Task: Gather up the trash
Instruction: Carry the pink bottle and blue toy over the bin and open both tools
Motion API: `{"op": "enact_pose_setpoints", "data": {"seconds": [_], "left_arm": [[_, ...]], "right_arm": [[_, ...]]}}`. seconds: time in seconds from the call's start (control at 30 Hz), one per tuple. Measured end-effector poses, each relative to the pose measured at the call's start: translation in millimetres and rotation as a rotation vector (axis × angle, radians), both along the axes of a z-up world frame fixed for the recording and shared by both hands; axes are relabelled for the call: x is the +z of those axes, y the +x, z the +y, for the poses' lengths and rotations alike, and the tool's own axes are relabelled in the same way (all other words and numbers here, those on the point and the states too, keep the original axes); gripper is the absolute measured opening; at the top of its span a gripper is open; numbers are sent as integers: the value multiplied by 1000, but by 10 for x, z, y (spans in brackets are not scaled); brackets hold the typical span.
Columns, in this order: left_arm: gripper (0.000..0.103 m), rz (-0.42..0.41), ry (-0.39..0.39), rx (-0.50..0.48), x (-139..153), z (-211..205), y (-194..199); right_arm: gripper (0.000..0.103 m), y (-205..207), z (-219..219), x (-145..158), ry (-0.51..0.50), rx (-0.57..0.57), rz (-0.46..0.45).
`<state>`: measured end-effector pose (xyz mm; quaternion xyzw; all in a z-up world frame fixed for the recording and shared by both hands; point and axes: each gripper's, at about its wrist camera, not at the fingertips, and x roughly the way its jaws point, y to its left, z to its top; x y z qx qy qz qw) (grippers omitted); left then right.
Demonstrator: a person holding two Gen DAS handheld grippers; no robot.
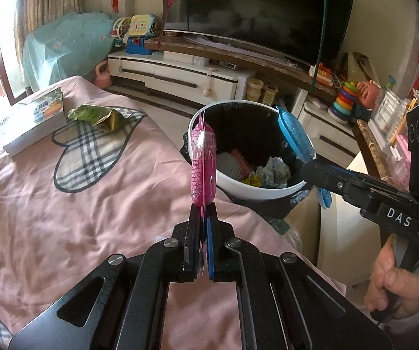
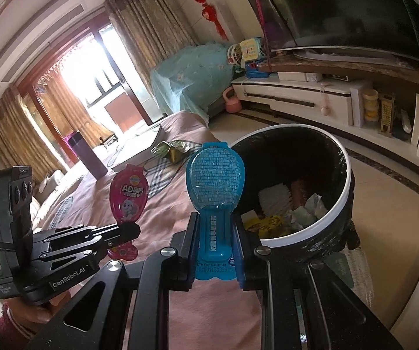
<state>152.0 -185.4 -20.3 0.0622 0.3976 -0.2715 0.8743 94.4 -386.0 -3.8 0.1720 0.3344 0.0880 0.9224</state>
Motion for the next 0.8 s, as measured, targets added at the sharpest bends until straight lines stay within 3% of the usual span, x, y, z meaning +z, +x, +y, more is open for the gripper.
{"op": "enact_pose_setpoints", "data": {"seconds": [0.8], "left_arm": [[3,14,15,-70,52,-585,287]], "right_arm": [[21,245,-380,-45,-15,-40,46]]}}
